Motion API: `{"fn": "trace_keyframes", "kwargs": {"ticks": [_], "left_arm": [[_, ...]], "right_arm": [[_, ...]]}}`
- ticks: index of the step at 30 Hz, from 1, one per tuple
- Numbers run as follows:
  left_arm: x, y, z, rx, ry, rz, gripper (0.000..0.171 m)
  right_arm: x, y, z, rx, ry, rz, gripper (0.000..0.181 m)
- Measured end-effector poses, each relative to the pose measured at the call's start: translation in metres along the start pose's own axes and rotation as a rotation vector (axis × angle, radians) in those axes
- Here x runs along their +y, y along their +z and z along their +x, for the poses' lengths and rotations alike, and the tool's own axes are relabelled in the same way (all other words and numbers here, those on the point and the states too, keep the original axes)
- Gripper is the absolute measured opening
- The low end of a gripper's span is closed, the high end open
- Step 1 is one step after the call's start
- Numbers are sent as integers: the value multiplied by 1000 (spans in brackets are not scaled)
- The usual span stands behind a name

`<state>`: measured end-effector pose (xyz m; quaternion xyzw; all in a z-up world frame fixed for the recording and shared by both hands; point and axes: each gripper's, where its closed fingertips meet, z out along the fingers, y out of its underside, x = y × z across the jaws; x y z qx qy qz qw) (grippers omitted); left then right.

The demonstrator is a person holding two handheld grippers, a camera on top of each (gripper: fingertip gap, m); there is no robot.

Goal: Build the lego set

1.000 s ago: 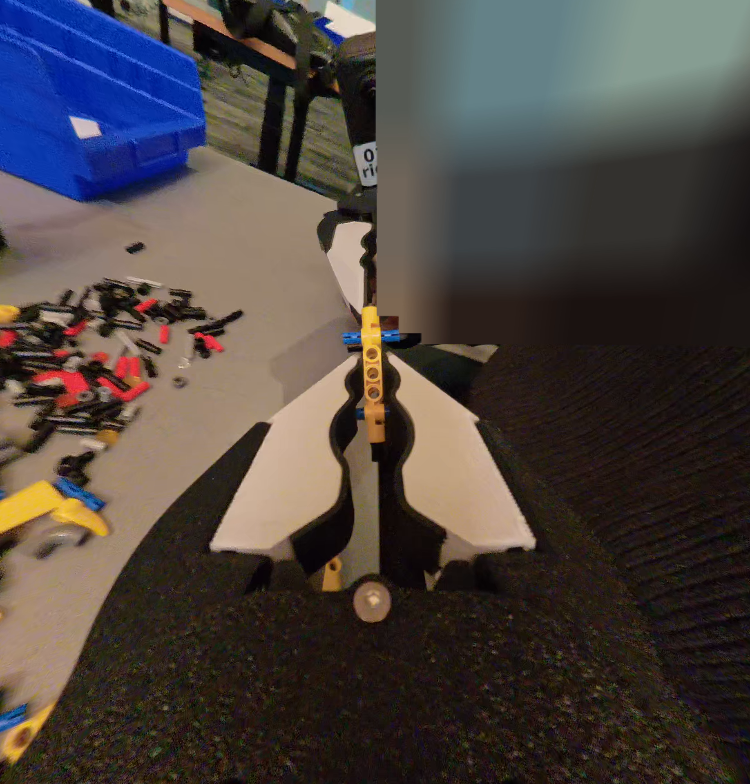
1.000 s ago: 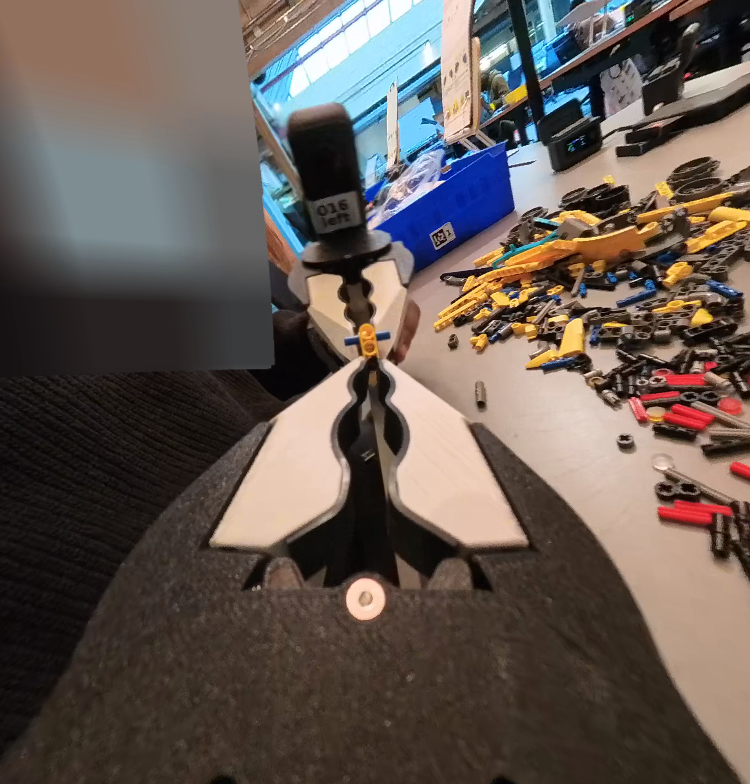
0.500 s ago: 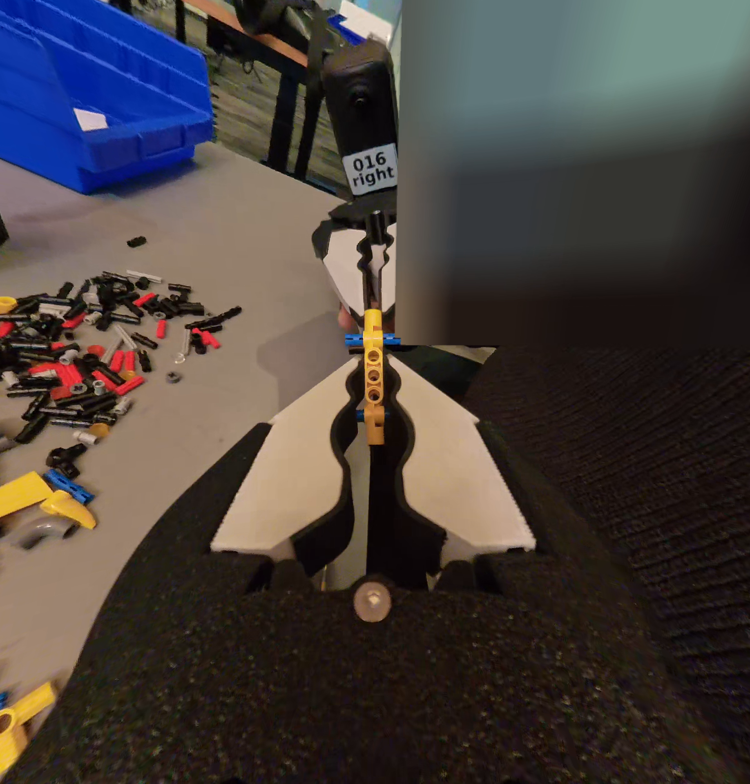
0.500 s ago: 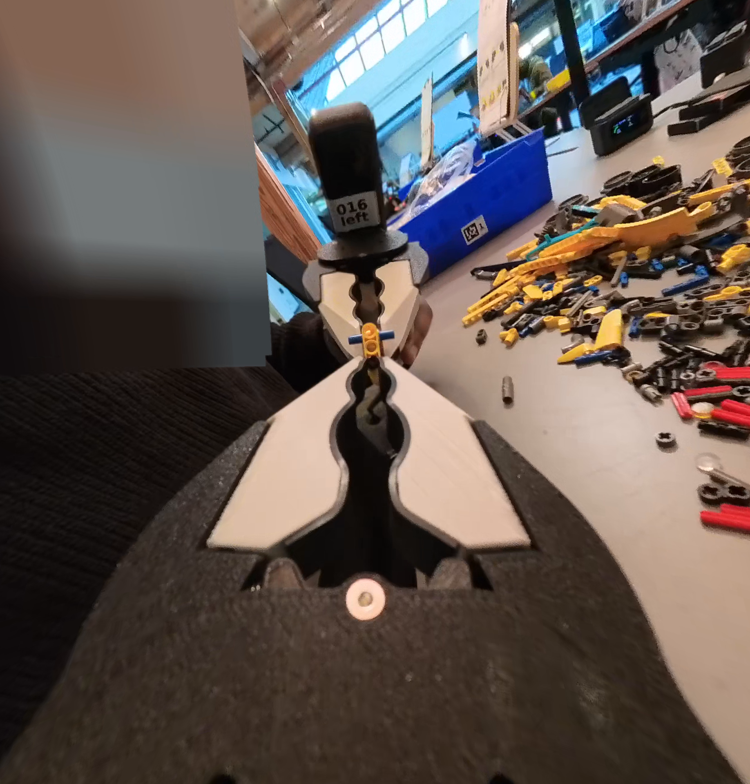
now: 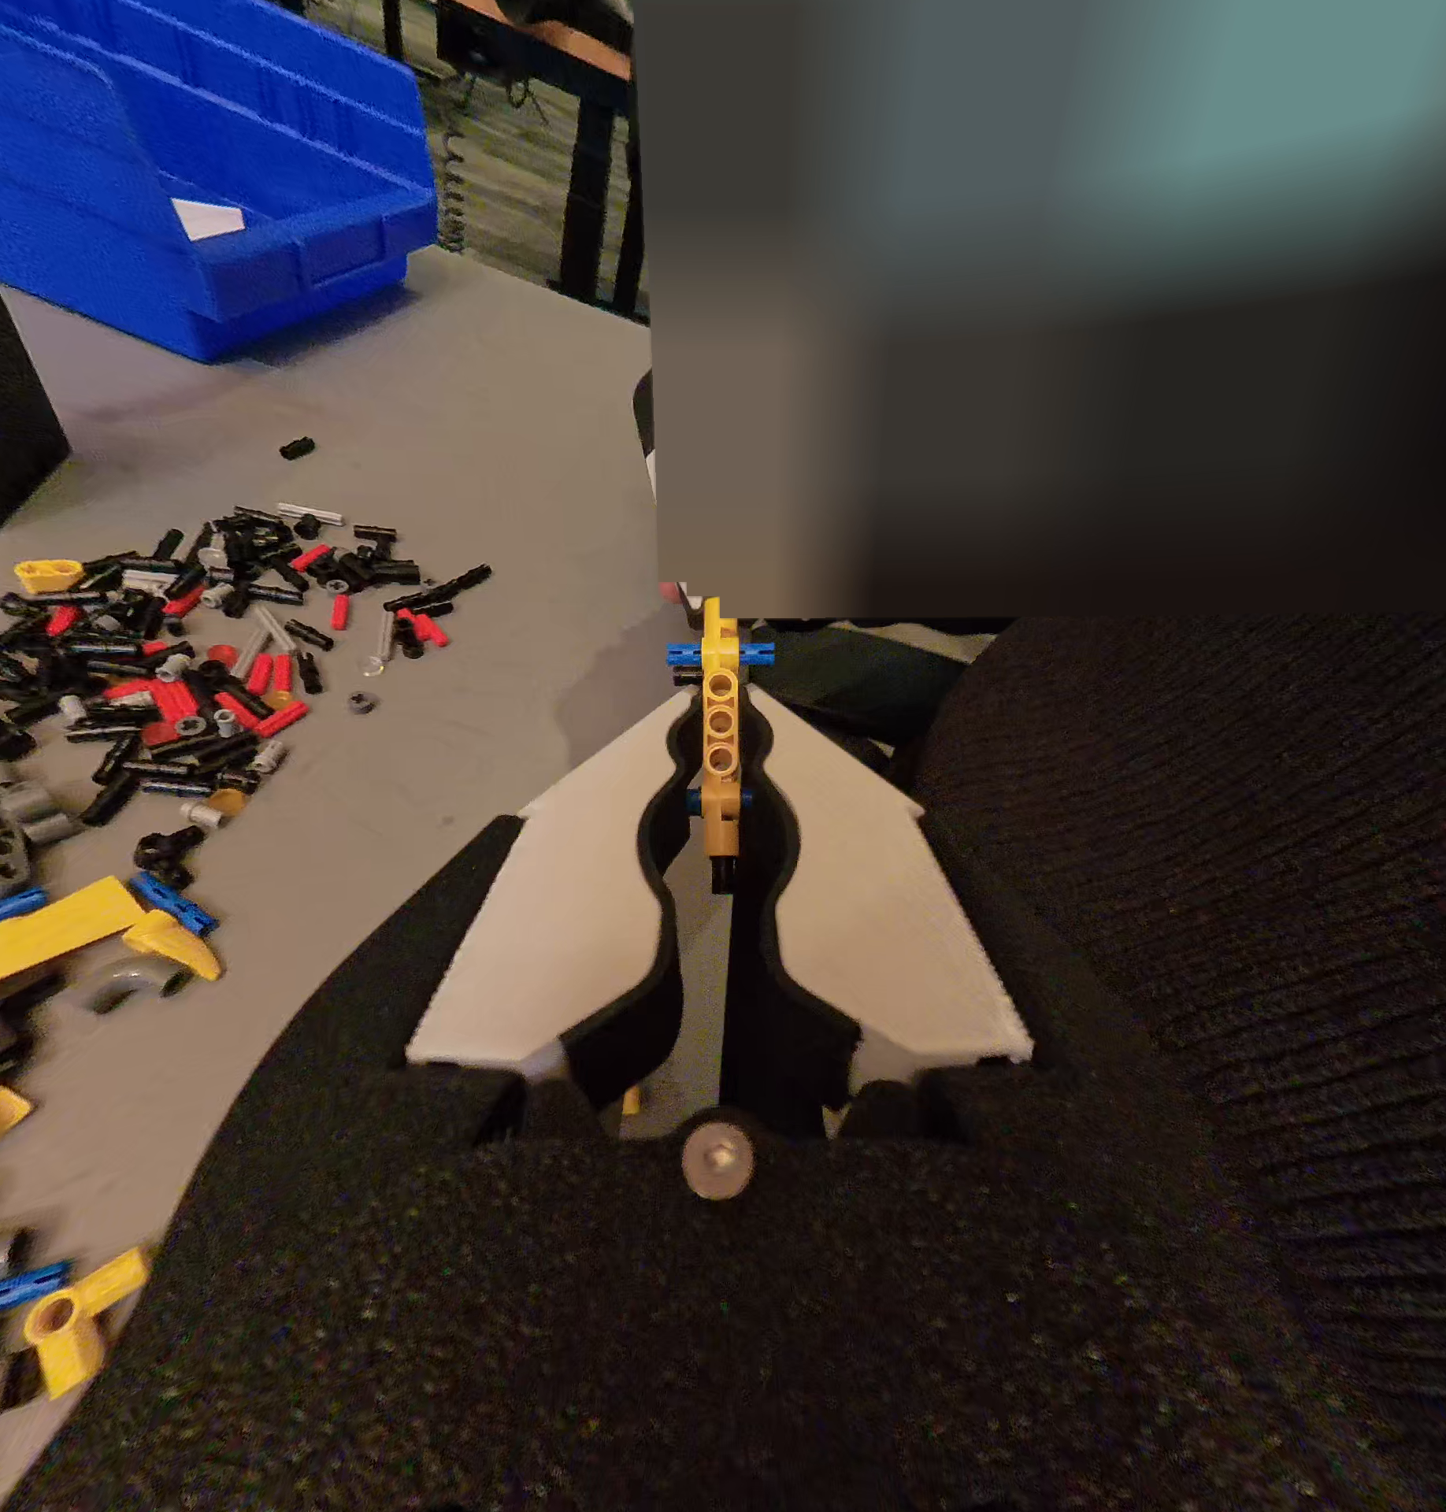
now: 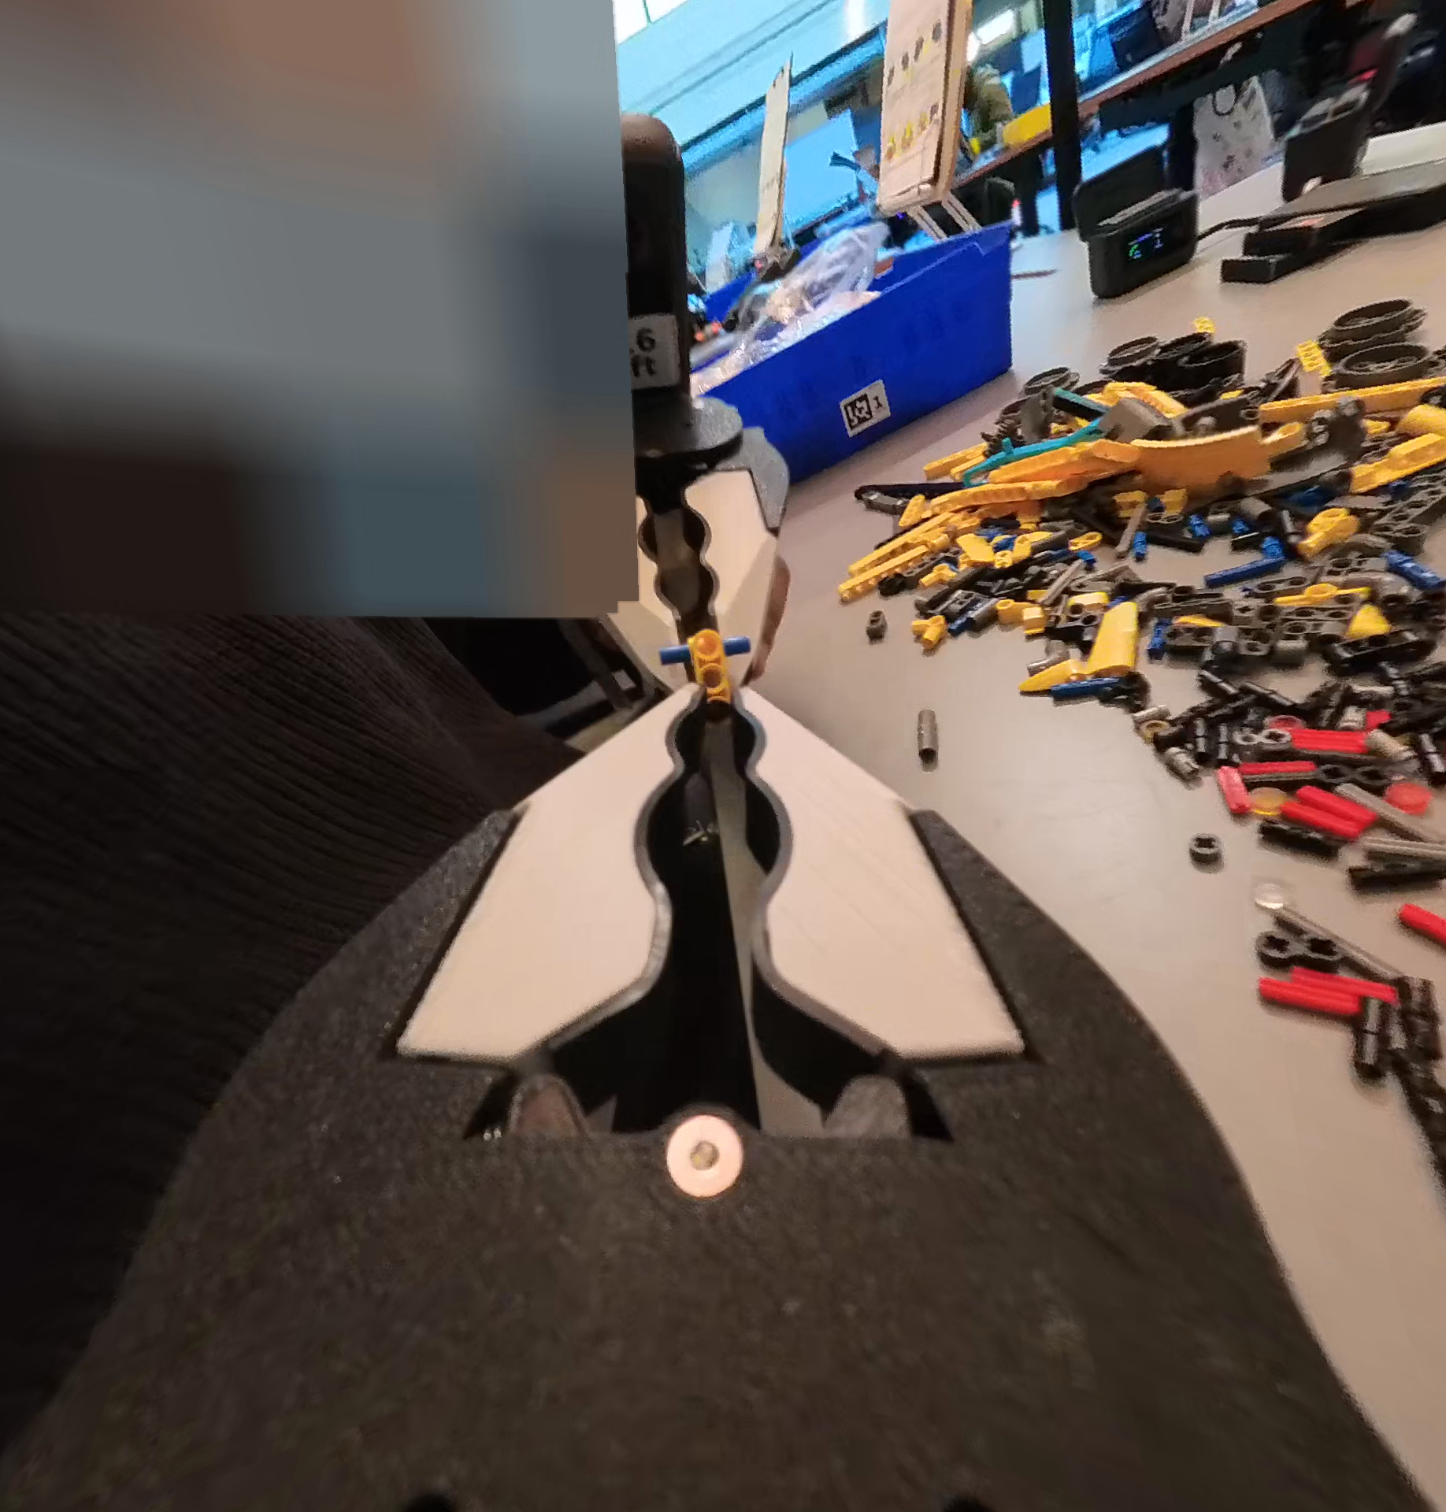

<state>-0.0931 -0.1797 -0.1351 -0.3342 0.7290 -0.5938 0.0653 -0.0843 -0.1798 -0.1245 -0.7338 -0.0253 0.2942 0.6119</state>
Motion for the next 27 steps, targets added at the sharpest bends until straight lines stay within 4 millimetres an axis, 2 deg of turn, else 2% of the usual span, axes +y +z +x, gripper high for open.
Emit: {"fn": "trace_keyframes", "kwargs": {"ticks": [11, 15, 17, 20, 23, 27], "left_arm": [[-6, 0, 2, 20, -40, 59, 6], [-20, -2, 3, 15, -85, 124, 6], [-28, -2, 4, 22, -138, 163, 6], [-27, -1, -3, -11, -156, 159, 6], [-29, 0, -5, 26, -264, 180, 7], [-35, -4, 1, 218, -548, 267, 7]], "right_arm": [[-7, -2, -1, 26, -3, 47, 4], [-21, -6, -1, 21, 58, 139, 2], [-31, -9, -1, -24, 143, 219, 1], [-33, -10, 6, -55, 247, 275, 0], [-35, -10, 11, -60, 289, 296, 0], [-41, -9, 6, -105, 285, 324, 0]]}}
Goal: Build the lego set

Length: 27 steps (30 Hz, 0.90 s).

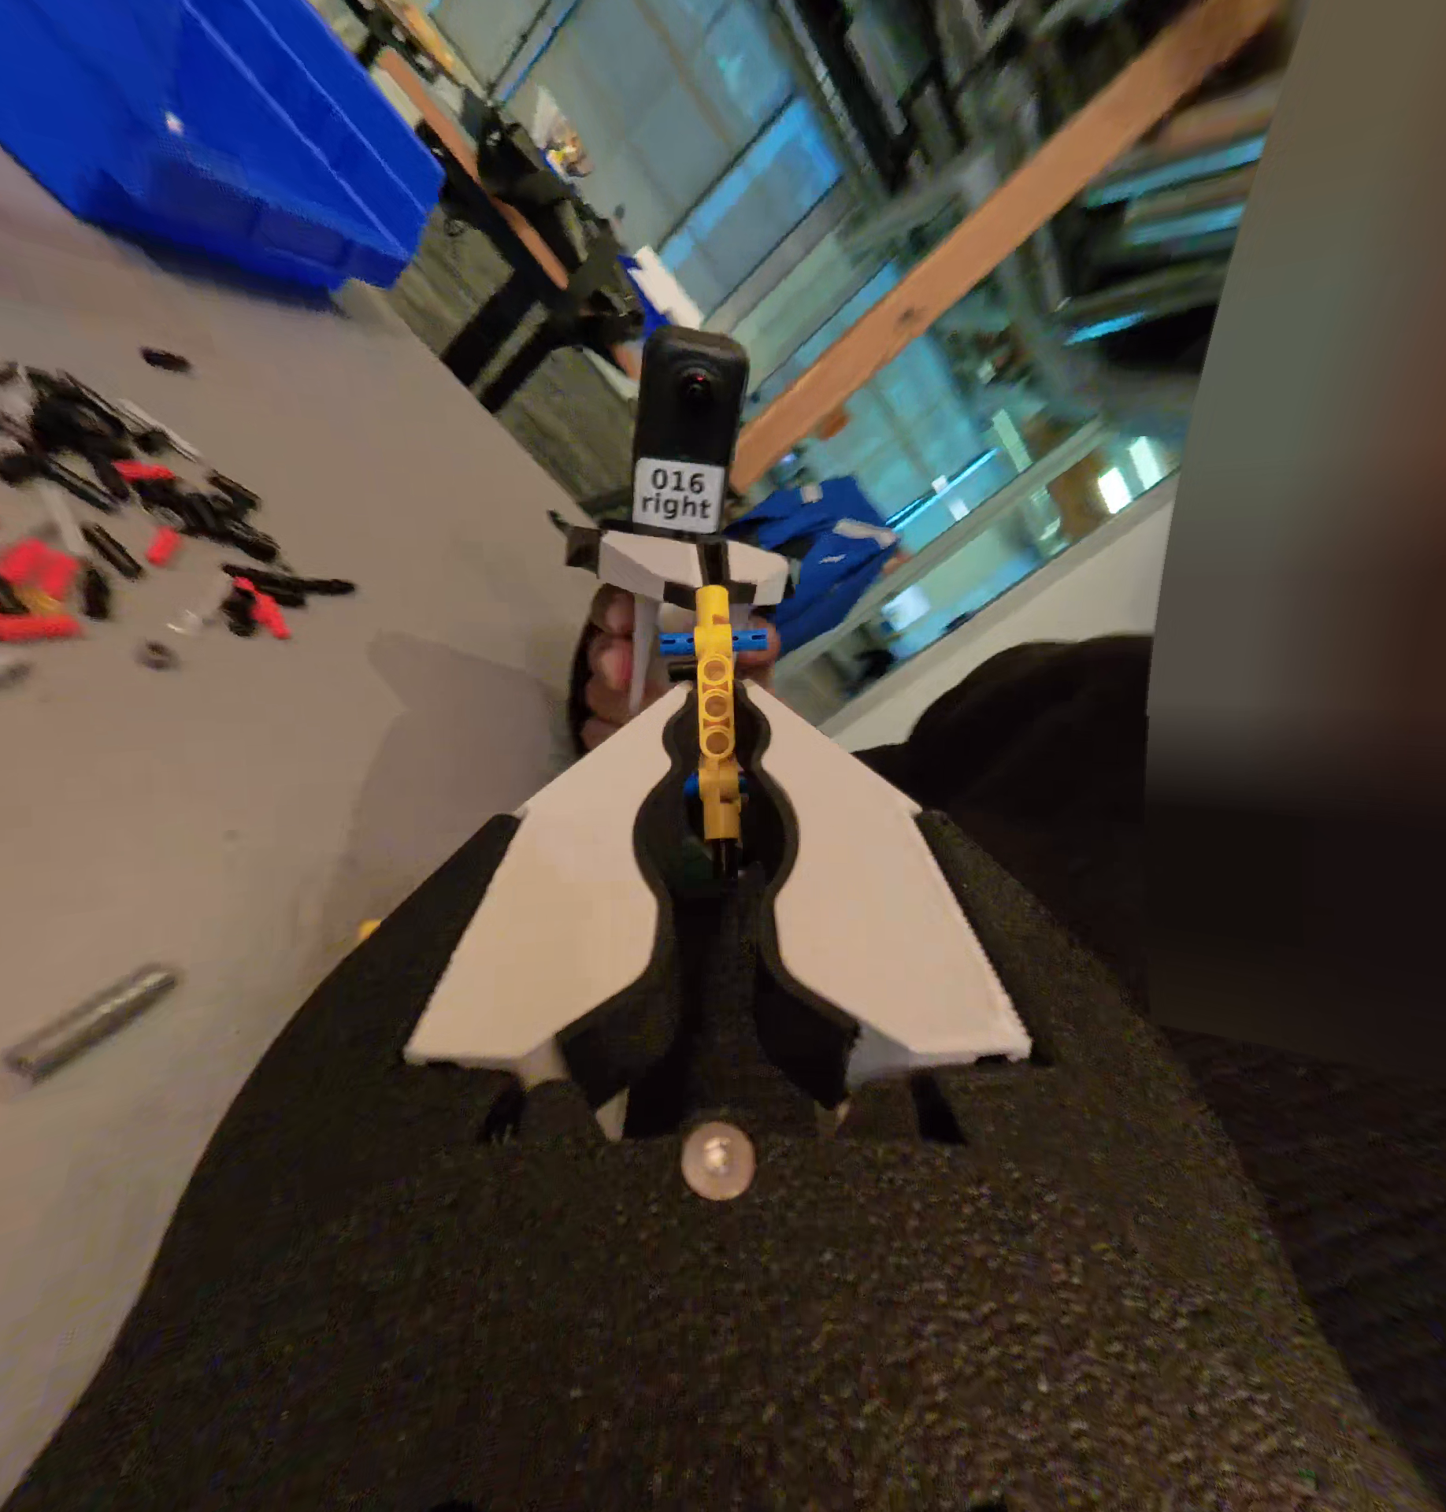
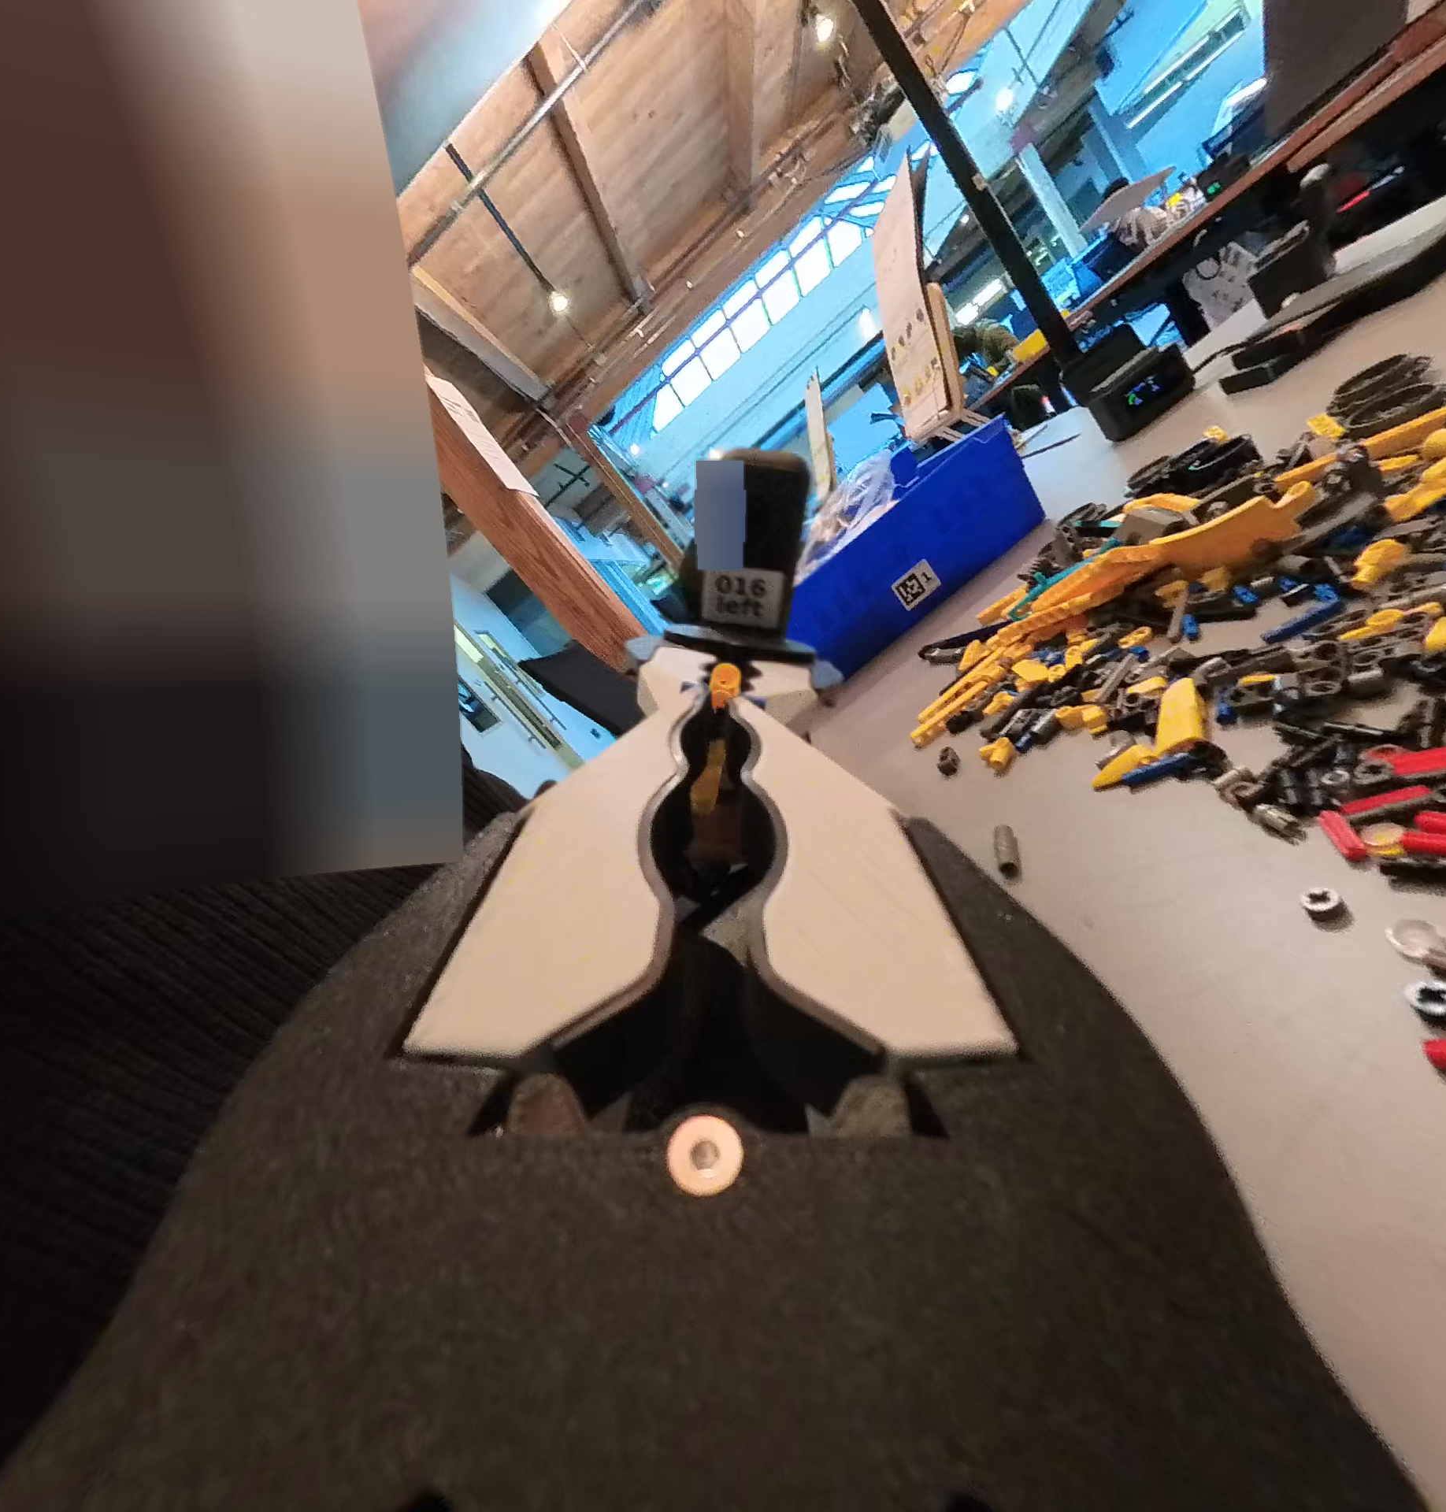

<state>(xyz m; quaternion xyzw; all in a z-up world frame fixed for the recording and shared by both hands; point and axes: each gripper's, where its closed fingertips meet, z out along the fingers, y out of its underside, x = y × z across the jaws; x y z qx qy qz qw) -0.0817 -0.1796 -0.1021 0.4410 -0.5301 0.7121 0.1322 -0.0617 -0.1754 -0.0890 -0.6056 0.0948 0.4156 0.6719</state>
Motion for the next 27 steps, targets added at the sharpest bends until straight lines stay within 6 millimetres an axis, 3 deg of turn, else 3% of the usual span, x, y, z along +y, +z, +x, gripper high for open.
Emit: {"fn": "trace_keyframes", "kwargs": {"ticks": [3, 4, 5, 6, 7, 11, 13, 14, 15, 16, 20, 27], "left_arm": [[2, -3, 7, 107, -141, 18, 7], [4, -9, 8, 115, -165, 22, 7], [5, -18, 1, 71, -172, 41, 7], [6, -27, -9, 8, -156, 56, 5], [6, -33, -16, -36, -144, 65, 6], [5, -33, -17, -92, 5, 9, 6], [11, -28, -20, -161, 134, -68, 6], [13, -27, -20, -187, 190, -104, 6], [15, -26, -21, -216, 233, -131, 6], [17, -26, -21, -232, 271, -158, 6], [22, -26, -20, -264, 342, -199, 6], [24, -26, -19, -242, 352, -188, 6]], "right_arm": [[-10, -2, 0, -16, 11, 63, 0], [-37, -22, 3, -27, 50, 211, 0], [-70, -56, 11, -17, 84, 366, 0], [-82, -80, 23, 80, 21, 401, 0], [-73, -83, 32, 188, -64, 320, 0], [-6, -33, 36, 251, -178, -76, 0], [15, -14, 36, 244, -247, -223, 1], [22, -6, 32, 216, -253, -266, 10], [28, 0, 27, 182, -245, -299, 22], [33, 4, 23, 148, -230, -322, 23], [37, 9, 16, 61, -145, -319, 5], [43, 11, 14, 36, -103, -343, 10]]}}
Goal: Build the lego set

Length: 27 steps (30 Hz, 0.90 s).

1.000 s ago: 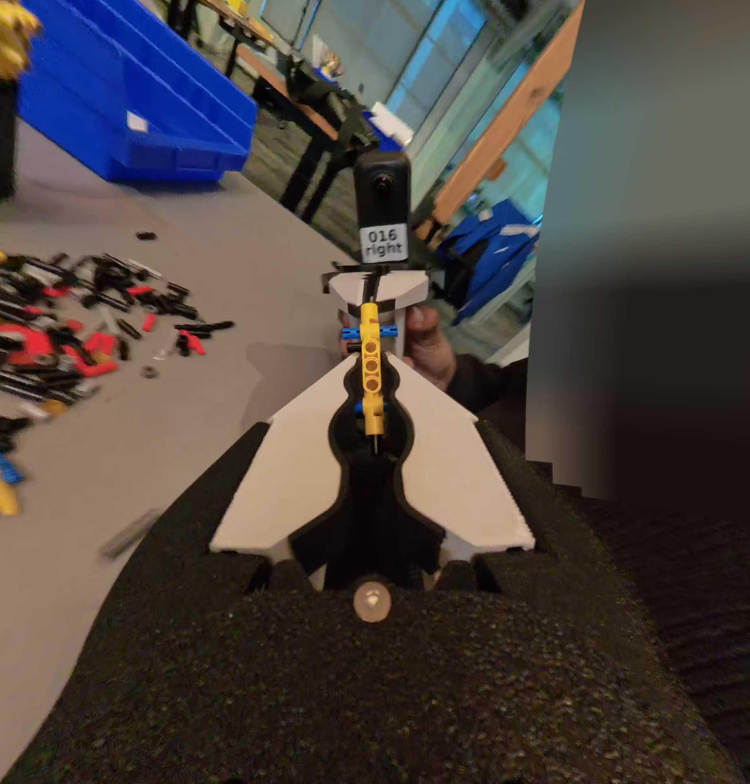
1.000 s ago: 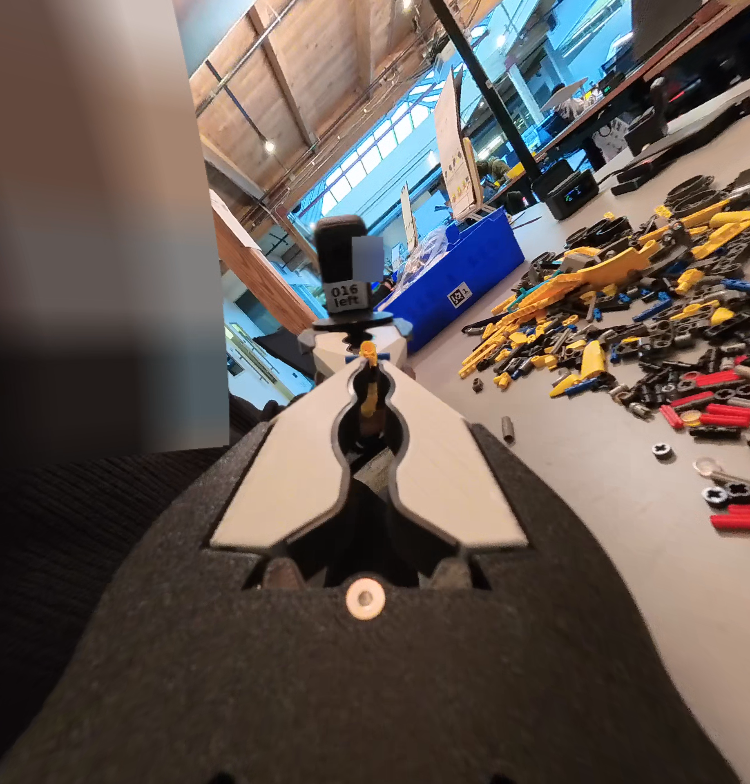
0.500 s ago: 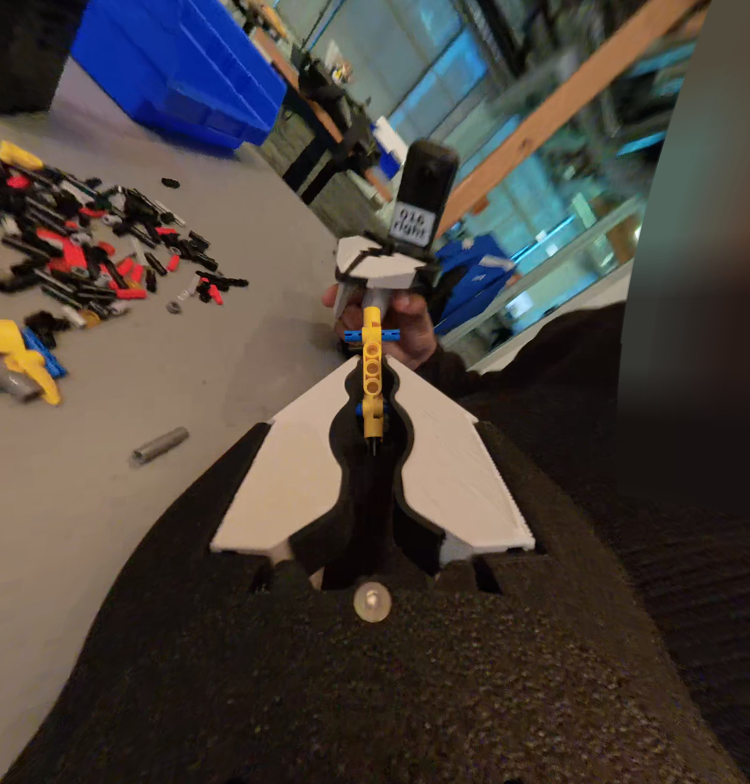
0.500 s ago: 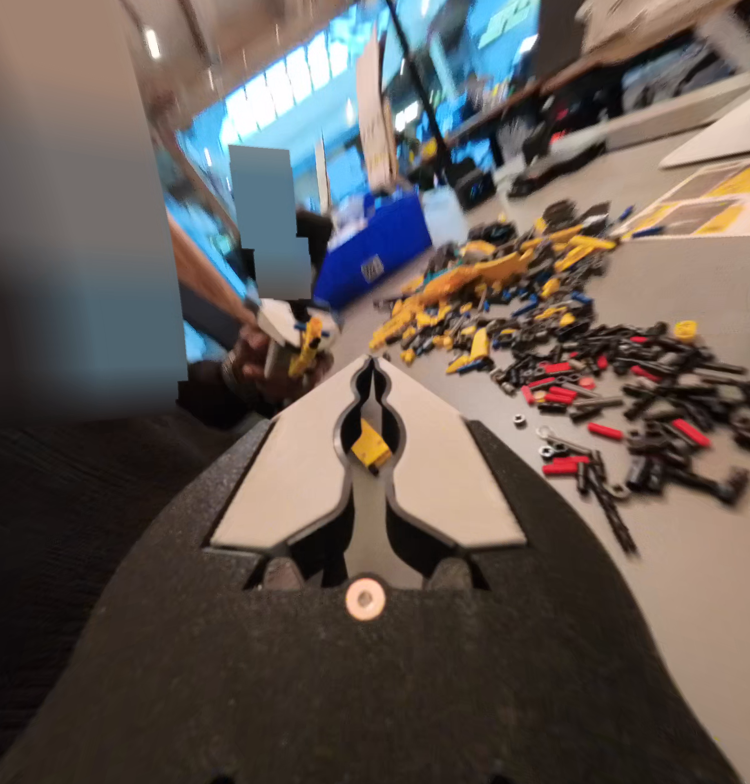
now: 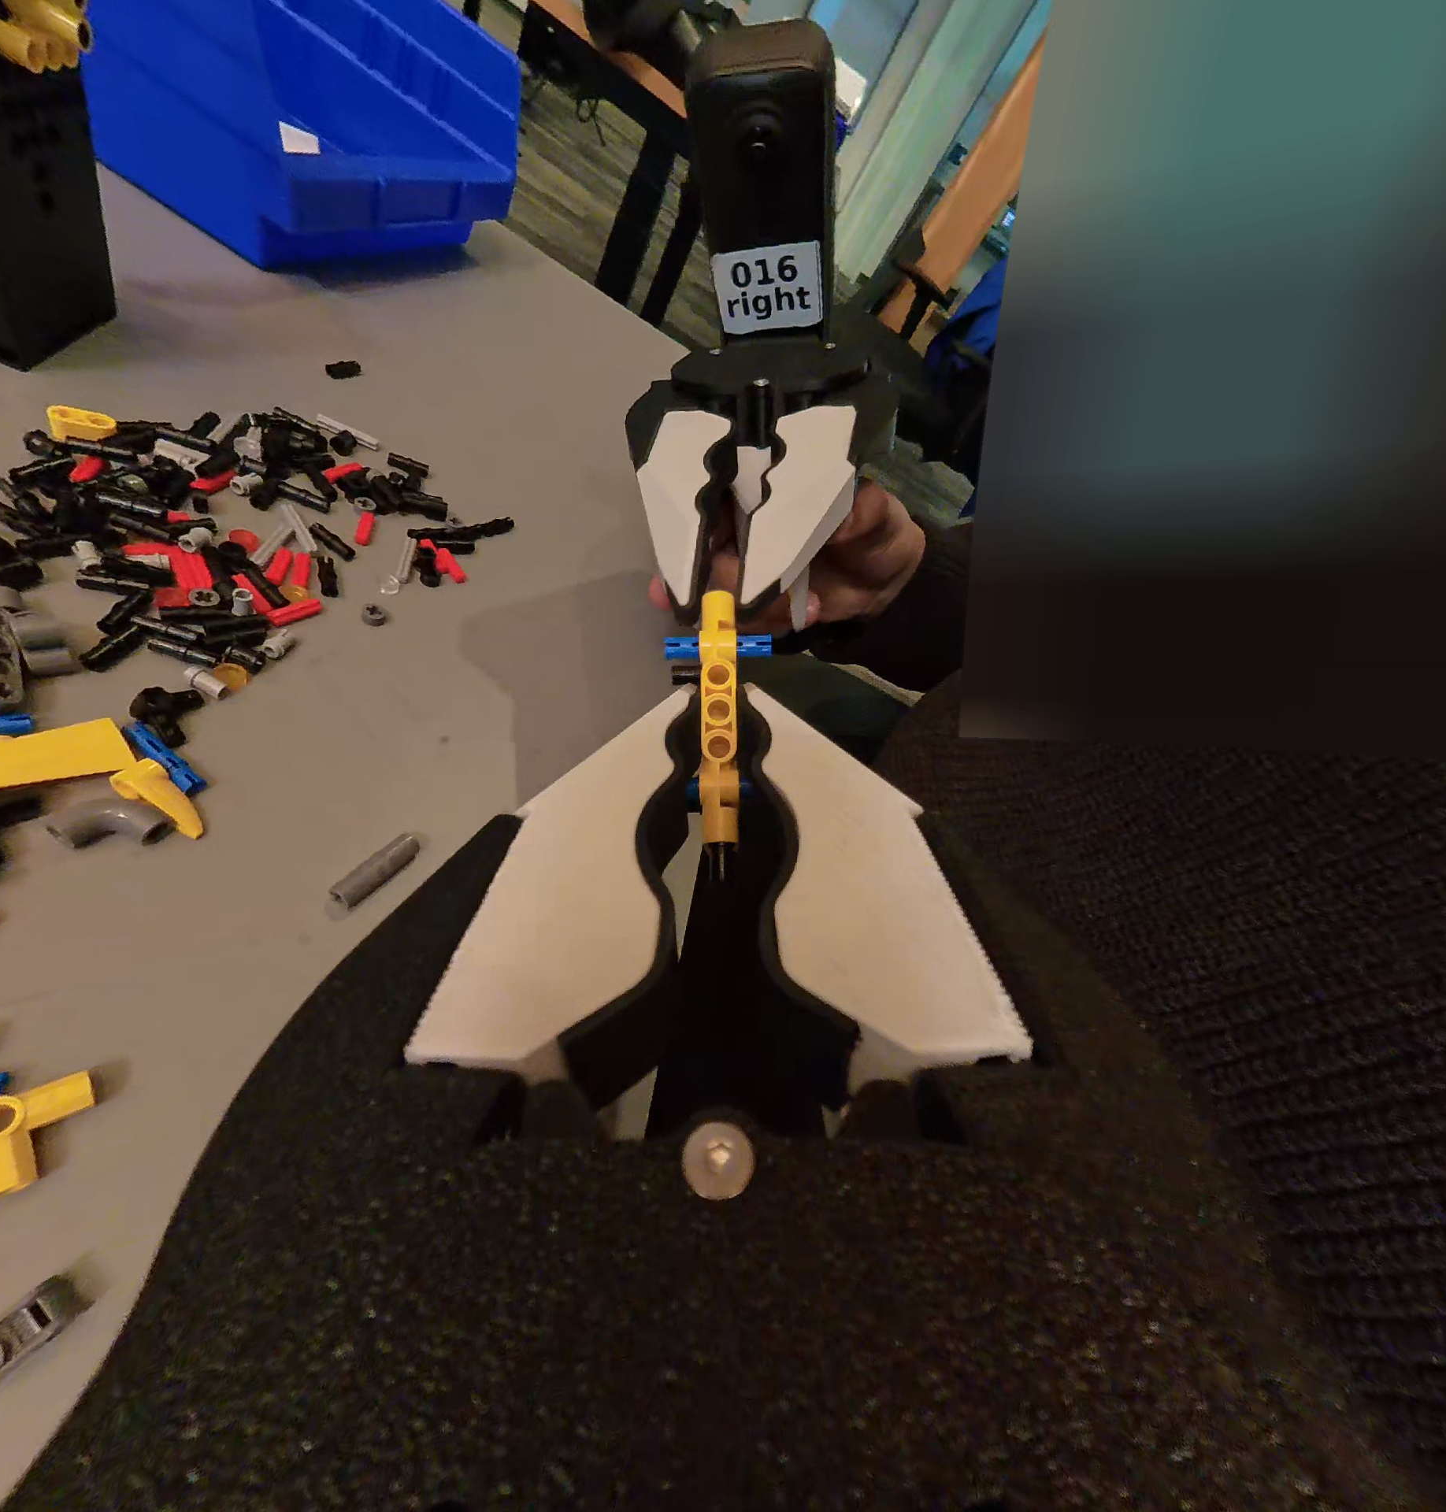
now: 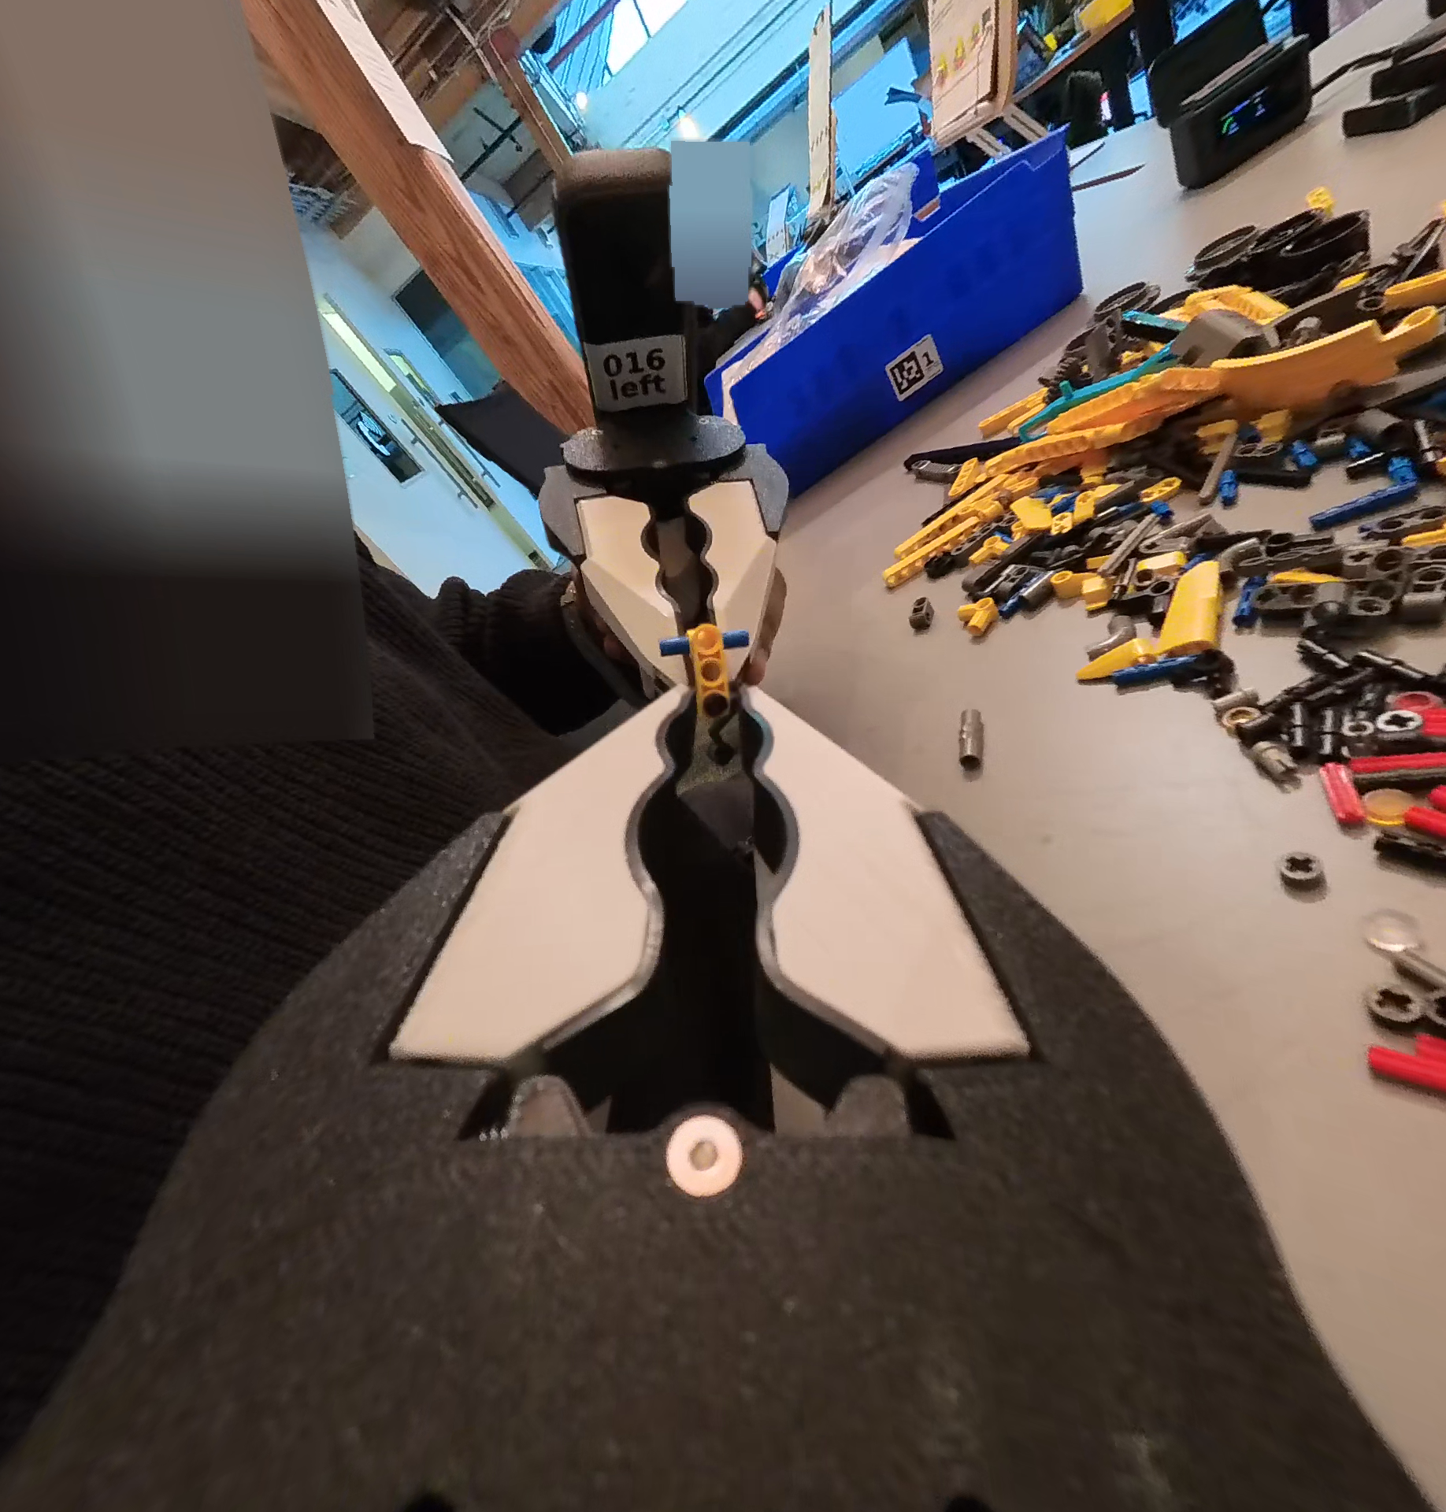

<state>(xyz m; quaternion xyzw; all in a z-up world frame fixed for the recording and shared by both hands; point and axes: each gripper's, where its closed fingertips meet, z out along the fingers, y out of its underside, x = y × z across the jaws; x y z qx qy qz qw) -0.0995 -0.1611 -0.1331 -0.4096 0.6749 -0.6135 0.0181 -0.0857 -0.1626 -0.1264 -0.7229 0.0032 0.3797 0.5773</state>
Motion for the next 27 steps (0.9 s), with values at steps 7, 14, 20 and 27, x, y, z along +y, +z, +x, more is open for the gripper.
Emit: {"fn": "trace_keyframes", "kwargs": {"ticks": [7, 14, 20, 27], "left_arm": [[0, -1, 1, 20, 0, -14, 6], [12, -2, -4, -74, 152, -108, 6], [6, -3, -5, -197, 318, -130, 7], [-7, -3, 2, -118, 139, -42, 7]], "right_arm": [[3, 2, -3, 9, -60, -39, 5], [13, 8, 0, 9, -47, -81, 5], [5, 8, 0, 25, -20, -25, 2], [-12, 3, -6, -17, 40, 108, 1]]}}
